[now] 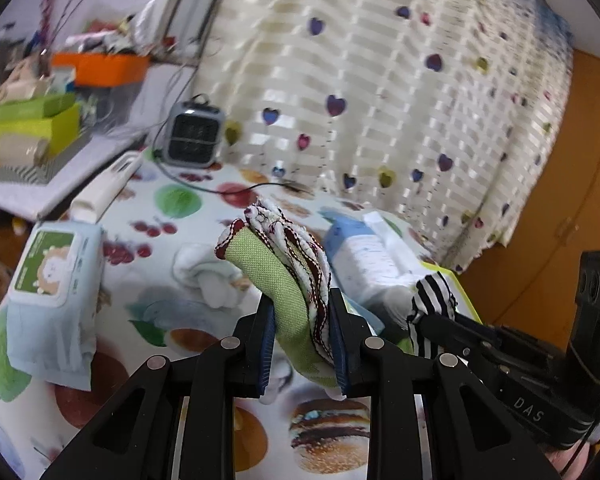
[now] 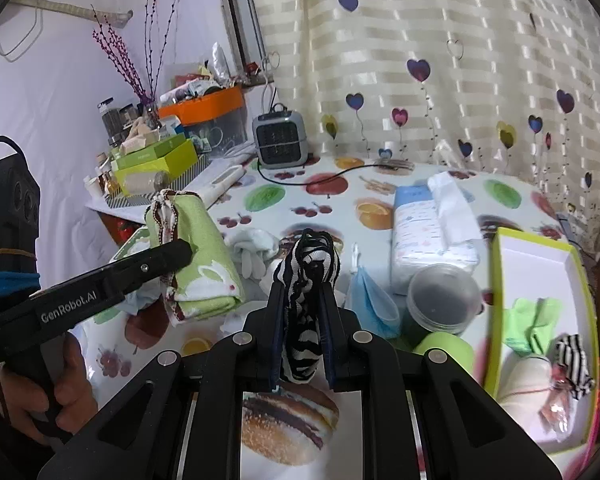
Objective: Organize soft objects
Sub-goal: 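Carry the green towel with the left gripper while the right carries the striped sock to the tray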
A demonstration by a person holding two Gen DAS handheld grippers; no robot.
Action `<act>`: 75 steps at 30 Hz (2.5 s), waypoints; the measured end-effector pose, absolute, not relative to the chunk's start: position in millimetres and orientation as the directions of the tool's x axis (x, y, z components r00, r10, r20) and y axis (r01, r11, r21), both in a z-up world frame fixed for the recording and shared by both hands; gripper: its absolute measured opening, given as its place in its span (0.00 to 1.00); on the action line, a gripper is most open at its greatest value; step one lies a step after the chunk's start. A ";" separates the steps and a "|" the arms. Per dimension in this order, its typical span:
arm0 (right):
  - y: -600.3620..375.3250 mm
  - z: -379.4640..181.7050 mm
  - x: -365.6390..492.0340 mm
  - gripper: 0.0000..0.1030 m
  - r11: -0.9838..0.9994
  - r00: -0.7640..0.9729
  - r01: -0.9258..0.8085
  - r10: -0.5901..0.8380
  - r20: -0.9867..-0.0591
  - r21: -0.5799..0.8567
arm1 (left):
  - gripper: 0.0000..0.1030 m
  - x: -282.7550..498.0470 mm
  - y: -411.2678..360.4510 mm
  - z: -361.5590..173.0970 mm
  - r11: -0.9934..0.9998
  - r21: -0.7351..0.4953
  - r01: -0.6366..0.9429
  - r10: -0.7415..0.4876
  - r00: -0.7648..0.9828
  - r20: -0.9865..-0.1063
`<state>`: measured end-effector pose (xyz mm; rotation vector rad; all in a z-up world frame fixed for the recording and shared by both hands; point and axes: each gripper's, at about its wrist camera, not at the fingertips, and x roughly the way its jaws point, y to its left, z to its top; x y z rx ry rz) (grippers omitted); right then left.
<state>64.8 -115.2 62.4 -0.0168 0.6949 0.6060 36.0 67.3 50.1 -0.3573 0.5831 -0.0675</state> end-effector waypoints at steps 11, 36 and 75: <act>-142.5 79.4 41.2 0.16 0.848 0.653 -0.502 0.500 -0.569 0.168 | 0.23 19.5 31.5 66.9 0.952 -0.298 0.069 -0.216 0.842 -0.495; -194.8 82.5 31.6 0.16 0.897 0.706 -0.408 0.430 -0.563 0.173 | 0.23 27.2 -30.7 69.9 0.957 -0.225 0.183 -0.277 0.809 -0.519; -286.9 57.1 63.8 0.17 0.948 0.746 -0.222 0.316 -0.587 0.227 | 0.23 87.3 -128.7 57.1 0.923 -0.167 0.346 -0.376 0.719 -0.585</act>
